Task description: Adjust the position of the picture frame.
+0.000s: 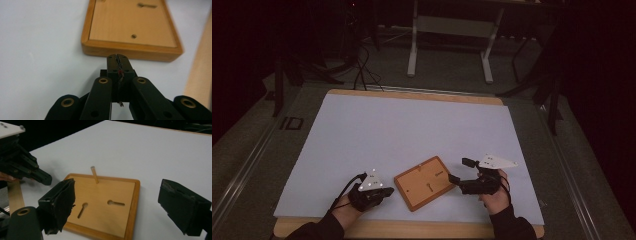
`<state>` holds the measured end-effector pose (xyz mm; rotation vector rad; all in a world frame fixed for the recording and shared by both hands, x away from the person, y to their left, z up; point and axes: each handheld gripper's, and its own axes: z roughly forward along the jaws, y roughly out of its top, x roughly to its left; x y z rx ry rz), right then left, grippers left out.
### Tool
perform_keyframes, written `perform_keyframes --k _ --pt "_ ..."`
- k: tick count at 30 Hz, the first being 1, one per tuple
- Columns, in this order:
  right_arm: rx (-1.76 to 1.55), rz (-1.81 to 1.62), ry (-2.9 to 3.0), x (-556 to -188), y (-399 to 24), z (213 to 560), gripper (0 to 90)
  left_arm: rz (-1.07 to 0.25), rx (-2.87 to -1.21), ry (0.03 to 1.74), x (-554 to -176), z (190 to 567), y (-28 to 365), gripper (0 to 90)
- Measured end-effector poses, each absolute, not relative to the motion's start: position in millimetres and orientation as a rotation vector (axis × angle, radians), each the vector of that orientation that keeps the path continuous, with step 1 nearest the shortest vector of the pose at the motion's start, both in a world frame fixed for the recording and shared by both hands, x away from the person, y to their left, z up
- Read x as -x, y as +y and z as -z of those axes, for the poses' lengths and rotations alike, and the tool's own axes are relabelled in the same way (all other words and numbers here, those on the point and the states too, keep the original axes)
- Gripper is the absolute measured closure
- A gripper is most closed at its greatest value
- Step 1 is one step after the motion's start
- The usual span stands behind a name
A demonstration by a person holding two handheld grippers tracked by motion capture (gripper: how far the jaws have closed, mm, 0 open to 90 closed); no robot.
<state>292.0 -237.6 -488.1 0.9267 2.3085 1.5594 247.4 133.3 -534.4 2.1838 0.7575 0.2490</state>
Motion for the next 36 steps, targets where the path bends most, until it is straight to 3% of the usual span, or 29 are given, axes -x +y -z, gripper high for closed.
perform_keyframes --k 36 --pt "-0.858 -1.590 2.296 -268.7 -263.7 485.7 17.9 -0.229 -2.239 0.827 -283.8 537.2 119.0 90.0"
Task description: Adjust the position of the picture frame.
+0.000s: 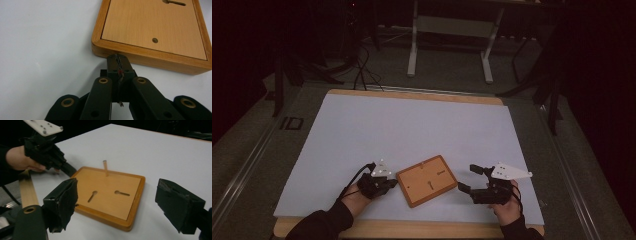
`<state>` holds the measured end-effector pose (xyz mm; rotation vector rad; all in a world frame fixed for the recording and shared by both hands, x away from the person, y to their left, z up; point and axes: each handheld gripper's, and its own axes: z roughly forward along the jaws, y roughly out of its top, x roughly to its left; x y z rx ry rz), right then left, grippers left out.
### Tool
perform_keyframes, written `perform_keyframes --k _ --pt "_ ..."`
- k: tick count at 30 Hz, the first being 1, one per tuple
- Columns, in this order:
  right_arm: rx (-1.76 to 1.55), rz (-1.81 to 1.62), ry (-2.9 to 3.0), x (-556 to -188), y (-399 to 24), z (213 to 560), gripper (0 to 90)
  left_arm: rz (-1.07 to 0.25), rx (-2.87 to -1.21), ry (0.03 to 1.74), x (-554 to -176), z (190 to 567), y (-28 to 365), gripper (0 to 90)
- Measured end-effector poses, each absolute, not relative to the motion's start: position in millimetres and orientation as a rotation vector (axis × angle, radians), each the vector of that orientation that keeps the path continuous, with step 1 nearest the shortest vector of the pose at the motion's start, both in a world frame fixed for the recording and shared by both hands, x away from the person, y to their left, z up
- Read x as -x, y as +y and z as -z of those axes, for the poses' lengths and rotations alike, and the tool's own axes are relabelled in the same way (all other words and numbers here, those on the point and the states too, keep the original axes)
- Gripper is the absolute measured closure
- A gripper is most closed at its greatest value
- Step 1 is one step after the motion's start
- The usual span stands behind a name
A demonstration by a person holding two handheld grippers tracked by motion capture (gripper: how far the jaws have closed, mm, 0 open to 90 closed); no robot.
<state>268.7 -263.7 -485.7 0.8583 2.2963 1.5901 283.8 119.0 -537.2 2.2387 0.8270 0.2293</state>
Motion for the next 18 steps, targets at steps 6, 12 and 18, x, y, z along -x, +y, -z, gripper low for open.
perform_keyframes --k 6,12,18 --pt "-0.862 -1.593 2.282 -264.4 -271.0 489.3 17.9 -0.229 -2.240 0.845 -295.8 536.8 116.4 90.0" --pt "-0.837 -1.591 2.280 -260.7 -272.3 490.9 17.9 -0.237 -2.248 0.845 -305.1 536.1 112.2 90.0" --pt "-0.846 -1.589 2.273 -260.0 -274.1 491.4 17.9 -0.253 -2.260 0.840 -314.2 535.4 105.8 90.0"
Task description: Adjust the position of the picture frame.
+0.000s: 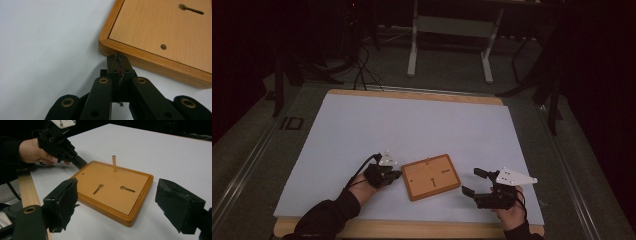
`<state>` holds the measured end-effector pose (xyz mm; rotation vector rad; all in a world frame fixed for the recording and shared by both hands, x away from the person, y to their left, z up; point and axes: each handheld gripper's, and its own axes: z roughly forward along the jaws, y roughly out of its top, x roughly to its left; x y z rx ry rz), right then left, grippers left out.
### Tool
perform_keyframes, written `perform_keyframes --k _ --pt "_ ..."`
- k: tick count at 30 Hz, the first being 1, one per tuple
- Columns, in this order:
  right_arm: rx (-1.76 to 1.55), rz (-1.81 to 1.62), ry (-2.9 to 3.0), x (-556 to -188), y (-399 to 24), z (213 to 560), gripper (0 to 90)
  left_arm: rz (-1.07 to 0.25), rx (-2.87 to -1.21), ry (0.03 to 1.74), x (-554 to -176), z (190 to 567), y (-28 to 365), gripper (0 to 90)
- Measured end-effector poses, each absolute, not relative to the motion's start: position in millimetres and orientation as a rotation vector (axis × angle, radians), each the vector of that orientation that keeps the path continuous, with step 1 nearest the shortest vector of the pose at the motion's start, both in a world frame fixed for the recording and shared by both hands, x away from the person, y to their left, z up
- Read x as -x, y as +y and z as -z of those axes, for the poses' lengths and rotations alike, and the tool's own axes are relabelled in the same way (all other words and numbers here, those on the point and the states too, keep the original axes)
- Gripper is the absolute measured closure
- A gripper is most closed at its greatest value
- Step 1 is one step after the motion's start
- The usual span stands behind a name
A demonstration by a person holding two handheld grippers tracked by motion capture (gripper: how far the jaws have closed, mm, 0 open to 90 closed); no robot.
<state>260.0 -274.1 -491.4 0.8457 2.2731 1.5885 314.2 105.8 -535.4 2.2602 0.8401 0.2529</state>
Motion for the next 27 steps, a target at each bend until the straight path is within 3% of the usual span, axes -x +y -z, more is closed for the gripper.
perform_keyframes --k 27 --pt "-0.844 -1.548 2.267 -258.5 -275.7 494.0 17.9 -0.253 -2.230 0.861 -355.7 536.9 81.8 90.0"
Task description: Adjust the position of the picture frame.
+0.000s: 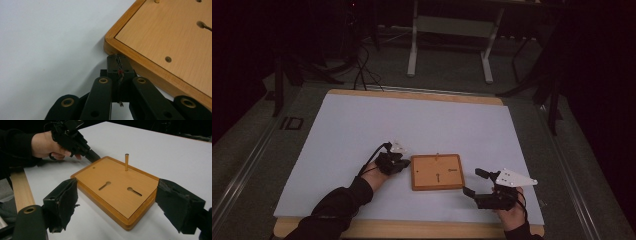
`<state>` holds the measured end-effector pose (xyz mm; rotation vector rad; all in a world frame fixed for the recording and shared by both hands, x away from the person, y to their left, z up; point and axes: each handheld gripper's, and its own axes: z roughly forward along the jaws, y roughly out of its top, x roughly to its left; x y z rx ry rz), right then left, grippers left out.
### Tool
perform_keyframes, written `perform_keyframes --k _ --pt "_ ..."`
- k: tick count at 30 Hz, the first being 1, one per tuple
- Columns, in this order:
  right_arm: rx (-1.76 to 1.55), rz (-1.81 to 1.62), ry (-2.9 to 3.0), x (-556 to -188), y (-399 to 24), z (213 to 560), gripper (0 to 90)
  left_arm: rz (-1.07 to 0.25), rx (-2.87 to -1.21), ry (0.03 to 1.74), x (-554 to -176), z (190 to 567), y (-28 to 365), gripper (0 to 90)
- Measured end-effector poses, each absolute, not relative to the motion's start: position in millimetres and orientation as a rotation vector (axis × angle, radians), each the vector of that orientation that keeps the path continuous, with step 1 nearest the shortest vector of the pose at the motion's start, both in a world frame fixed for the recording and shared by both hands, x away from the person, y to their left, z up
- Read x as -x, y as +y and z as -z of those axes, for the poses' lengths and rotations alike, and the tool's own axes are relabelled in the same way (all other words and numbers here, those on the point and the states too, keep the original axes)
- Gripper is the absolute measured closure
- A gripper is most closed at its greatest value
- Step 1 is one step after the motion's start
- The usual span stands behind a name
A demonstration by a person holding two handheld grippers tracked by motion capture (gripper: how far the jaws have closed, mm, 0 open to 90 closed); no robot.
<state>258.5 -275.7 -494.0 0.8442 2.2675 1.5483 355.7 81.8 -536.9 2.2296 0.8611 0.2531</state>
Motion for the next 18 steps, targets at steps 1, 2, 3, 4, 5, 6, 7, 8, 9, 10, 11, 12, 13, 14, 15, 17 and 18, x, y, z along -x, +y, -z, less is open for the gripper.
perform_keyframes --k 1,2,3,4,5,6,7,8,9,10,11,12,13,14,15,17,18 --pt "-0.843 -1.548 2.266 -258.3 -275.8 494.2 17.9 -0.252 -2.231 0.862 -356.9 536.8 80.8 90.0" --pt "-0.843 -1.548 2.266 -258.3 -275.8 494.2 17.9 -0.248 -2.231 0.864 -358.4 536.7 79.9 90.0" --pt "-0.842 -1.547 2.268 -258.4 -275.8 494.3 17.9 -0.252 -2.233 0.864 -359.6 536.5 78.5 90.0" --pt "-0.843 -1.544 2.267 -258.4 -275.7 494.5 17.9 -0.259 -2.235 0.862 -360.3 536.4 77.0 90.0" --pt "-0.842 -1.547 2.268 -258.6 -275.6 494.8 17.9 -0.262 -2.242 0.856 -361.4 536.1 75.8 90.0" --pt "-0.842 -1.545 2.269 -258.7 -275.0 495.0 17.9 -0.262 -2.241 0.856 -362.5 536.1 74.6 90.0" --pt "-0.842 -1.545 2.269 -258.7 -275.0 495.0 17.9 -0.260 -2.241 0.854 -363.8 536.2 73.9 90.0" --pt "-0.842 -1.546 2.269 -258.7 -274.9 495.0 17.9 -0.259 -2.238 0.856 -364.6 536.4 72.9 90.0" --pt "-0.842 -1.549 2.269 -258.7 -274.9 495.0 17.9 -0.263 -2.237 0.852 -365.6 536.6 72.3 90.0" --pt "-0.843 -1.548 2.269 -258.6 -274.9 495.0 17.9 -0.264 -2.235 0.855 -366.2 536.7 71.7 90.0" --pt "-0.842 -1.545 2.269 -258.6 -275.1 495.1 17.9 -0.265 -2.234 0.856 -366.7 536.8 71.3 90.0" --pt "-0.847 -1.547 2.269 -259.1 -276.0 495.4 17.9 -0.266 -2.234 0.856 -366.8 536.8 71.0 90.0" --pt "-0.847 -1.547 2.269 -259.1 -276.0 495.4 17.9 -0.270 -2.236 0.855 -366.8 536.7 70.9 90.0" --pt "-0.848 -1.541 2.267 -259.3 -276.4 495.5 17.9 -0.275 -2.239 0.852 -366.4 536.5 70.8 89.9" --pt "-0.854 -1.547 2.262 -259.5 -277.6 495.7 17.9 -0.287 -2.241 0.840 -365.1 536.4 71.6 89.7" --pt "-0.854 -1.539 2.259 -259.4 -278.1 495.6 17.8 -0.286 -2.236 0.842 -364.1 536.1 72.9 87.7" --pt "-0.856 -1.531 2.254 -258.9 -278.8 495.4 17.8 -0.301 -2.241 0.840 -363.3 535.7 74.3 80.8"
